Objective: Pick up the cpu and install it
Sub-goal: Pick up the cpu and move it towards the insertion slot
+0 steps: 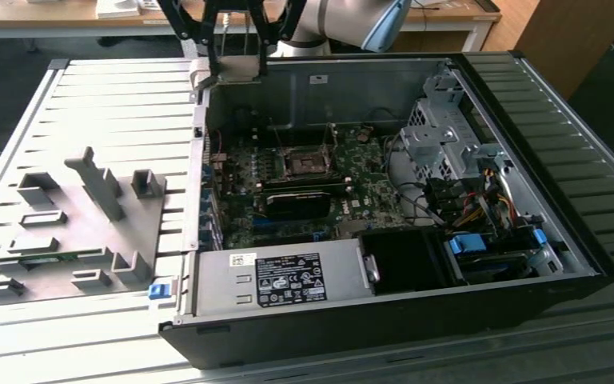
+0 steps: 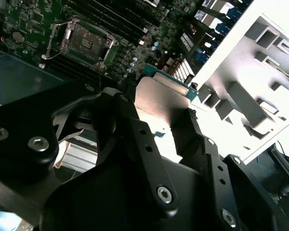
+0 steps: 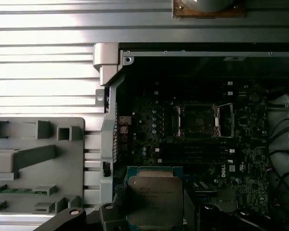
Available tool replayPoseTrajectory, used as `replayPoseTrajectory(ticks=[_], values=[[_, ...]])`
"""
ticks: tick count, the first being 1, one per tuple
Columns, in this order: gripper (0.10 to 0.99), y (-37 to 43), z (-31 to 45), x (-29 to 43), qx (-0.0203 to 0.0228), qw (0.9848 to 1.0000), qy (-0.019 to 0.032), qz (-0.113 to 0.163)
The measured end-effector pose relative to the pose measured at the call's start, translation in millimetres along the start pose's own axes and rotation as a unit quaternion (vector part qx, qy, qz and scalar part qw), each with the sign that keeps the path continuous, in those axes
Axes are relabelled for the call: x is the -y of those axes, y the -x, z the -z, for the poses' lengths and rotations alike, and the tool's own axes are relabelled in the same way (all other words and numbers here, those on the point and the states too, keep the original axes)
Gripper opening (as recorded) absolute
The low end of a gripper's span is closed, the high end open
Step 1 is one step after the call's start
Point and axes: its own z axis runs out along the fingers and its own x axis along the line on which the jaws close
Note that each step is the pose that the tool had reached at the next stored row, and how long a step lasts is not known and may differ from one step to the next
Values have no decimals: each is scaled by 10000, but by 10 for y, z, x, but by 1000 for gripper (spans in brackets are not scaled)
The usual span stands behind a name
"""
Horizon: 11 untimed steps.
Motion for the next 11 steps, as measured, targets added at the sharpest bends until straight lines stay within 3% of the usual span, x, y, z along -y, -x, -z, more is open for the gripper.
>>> replayPoseTrajectory(ticks=[11], values=[[545,141,-2,-73,0,10000,0,0]])
